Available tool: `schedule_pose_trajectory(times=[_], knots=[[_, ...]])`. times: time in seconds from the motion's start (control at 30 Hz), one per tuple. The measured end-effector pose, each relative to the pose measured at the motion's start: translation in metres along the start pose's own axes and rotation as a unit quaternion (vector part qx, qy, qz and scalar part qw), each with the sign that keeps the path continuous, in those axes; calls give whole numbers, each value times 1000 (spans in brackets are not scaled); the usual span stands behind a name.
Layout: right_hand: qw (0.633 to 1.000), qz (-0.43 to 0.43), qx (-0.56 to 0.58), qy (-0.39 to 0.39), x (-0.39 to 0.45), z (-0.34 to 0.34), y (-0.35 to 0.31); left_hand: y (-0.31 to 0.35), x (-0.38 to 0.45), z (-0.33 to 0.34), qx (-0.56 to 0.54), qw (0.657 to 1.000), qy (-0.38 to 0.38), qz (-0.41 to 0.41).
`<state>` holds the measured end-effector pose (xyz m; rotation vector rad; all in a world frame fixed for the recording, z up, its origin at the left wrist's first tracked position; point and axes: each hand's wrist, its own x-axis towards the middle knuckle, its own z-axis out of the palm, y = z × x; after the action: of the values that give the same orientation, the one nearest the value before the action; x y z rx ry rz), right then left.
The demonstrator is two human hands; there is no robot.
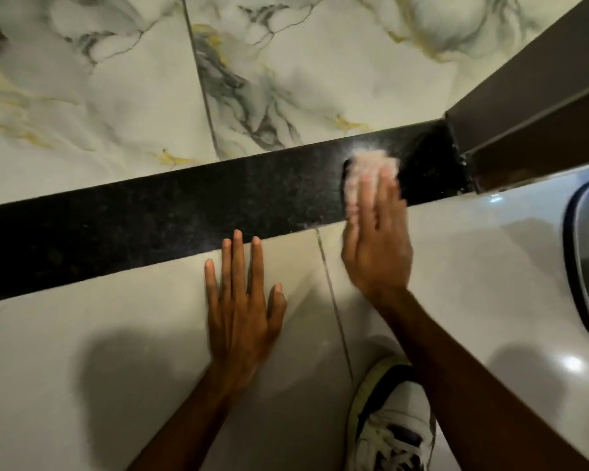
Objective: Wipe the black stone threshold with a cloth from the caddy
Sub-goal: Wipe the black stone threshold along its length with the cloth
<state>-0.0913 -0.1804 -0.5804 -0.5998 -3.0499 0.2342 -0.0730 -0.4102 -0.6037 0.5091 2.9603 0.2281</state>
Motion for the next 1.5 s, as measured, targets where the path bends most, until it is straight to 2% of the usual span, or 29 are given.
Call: schedule_pose_trajectory(times=[0.07,0.13,0.17,0.27,0.3,0.4,0.53,0.6,0.63,0.7,0.77,0.87,1.0,1.07,1.13,1.23,1.3,1.37,1.43,1.47,1.5], knots=[[993,111,10,33,36,-1,7,4,4,3,-4,1000,0,17],[989,141,21,36,71,-1,3,10,8,8,-10,999,5,35],[993,113,19,38,78,1,-2,13,10,9,-11,999,6,39],[998,-59,16,7,42,6,-8,14,11,8,-12,999,4,34],[997,-77,17,-9,21,4,-2,14,11,7,-12,999,2,35],[1000,-3,2,-23,-4,-3,31,15,12,5,-8,999,-5,34],[990,130,23,42,58,-4,31,15,12,7,-4,999,-2,41],[994,102,19,38,87,-1,12,15,13,7,-6,999,1,40],[998,56,14,32,89,3,2,15,14,7,-10,999,0,40],[998,-59,1,2,65,7,-11,16,14,3,-12,999,-4,35],[994,-102,12,-26,20,4,-4,18,14,-1,-8,999,-11,31],[999,-27,39,-19,-6,-3,29,19,13,-3,-8,999,-23,27],[994,104,29,24,60,-7,35,18,12,4,5,999,-15,38],[994,94,42,25,90,-4,20,17,12,6,7,999,-9,41],[997,37,62,23,98,4,9,14,15,7,10,999,-10,45],[995,-20,101,13,72,7,3,15,15,6,18,999,-15,45],[992,-18,121,-33,43,-7,5,20,14,-4,22,998,-39,42],[982,25,163,-90,13,-34,8,27,16,-25,27,994,-98,42],[959,74,255,-102,-15,-67,0,32,17,-57,20,985,-168,34],[933,114,329,-88,-27,-89,-3,39,15,-80,11,981,-188,43],[890,168,418,-71,-38,-119,-8,48,10,-109,7,979,-192,62]])
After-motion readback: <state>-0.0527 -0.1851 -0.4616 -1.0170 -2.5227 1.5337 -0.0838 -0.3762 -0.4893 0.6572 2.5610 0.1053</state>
